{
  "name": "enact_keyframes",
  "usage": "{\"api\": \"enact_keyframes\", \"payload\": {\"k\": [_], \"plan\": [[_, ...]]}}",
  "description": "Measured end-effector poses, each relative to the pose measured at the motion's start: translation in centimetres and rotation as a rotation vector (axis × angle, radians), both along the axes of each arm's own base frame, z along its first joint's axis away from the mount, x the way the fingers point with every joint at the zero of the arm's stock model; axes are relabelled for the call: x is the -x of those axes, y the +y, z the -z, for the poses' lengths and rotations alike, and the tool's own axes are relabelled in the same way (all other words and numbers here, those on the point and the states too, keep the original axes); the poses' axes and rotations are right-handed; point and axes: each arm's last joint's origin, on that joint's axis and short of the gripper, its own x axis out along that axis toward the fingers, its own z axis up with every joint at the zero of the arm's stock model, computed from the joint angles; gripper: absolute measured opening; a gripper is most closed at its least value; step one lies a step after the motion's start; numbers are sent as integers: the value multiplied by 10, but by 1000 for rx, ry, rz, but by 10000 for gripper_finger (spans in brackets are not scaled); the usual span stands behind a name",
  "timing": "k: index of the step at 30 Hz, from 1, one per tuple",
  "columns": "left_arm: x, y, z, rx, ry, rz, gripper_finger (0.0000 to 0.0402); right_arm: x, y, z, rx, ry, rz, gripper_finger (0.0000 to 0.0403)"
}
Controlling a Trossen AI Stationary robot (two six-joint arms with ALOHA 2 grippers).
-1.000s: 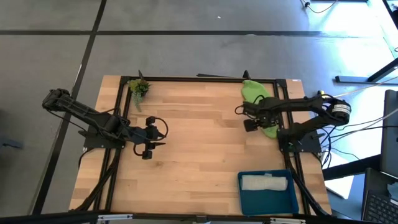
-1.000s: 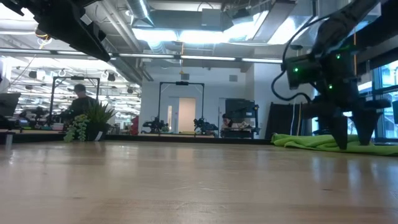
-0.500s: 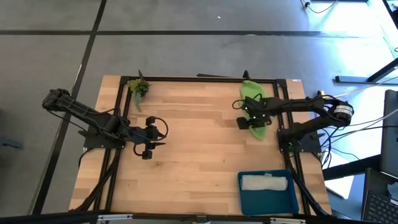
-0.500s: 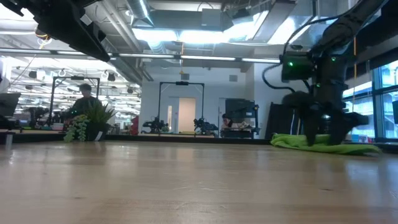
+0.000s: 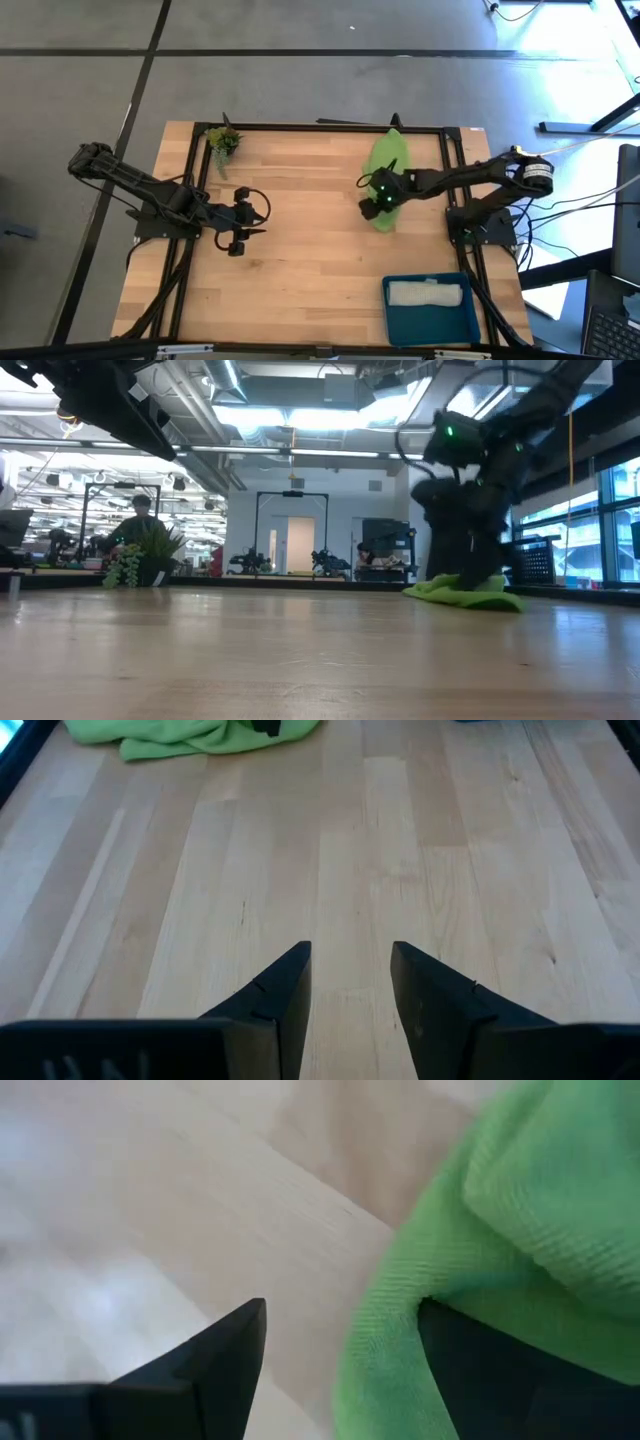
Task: Roll microfiber towels into tight, uniform cylinder then place into a basket
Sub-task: Fold the green towel
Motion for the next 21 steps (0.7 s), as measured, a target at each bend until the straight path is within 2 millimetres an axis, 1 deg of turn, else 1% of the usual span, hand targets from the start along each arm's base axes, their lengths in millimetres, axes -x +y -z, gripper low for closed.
{"api": "enact_keyframes", "payload": {"k": [3,6,8,10,12,14,17,21], "plan": [[0,0,0,1,0,0,130,-6,-2,-24,61,15,6,264],[0,0,0,2,0,-1,130,-4,-4,-46,124,106,36,264],[0,0,0,3,0,-3,130,-1,-5,-56,169,180,75,264],[0,0,0,4,1,-3,130,4,-6,-59,203,264,113,264],[0,0,0,4,0,-3,130,6,-7,-57,223,294,166,264],[0,0,0,4,1,-3,130,10,-6,-49,210,306,198,264],[0,0,0,4,1,-3,130,17,-4,-30,168,311,204,264],[0,0,0,3,2,-3,130,24,1,-5,114,239,203,264]]}}
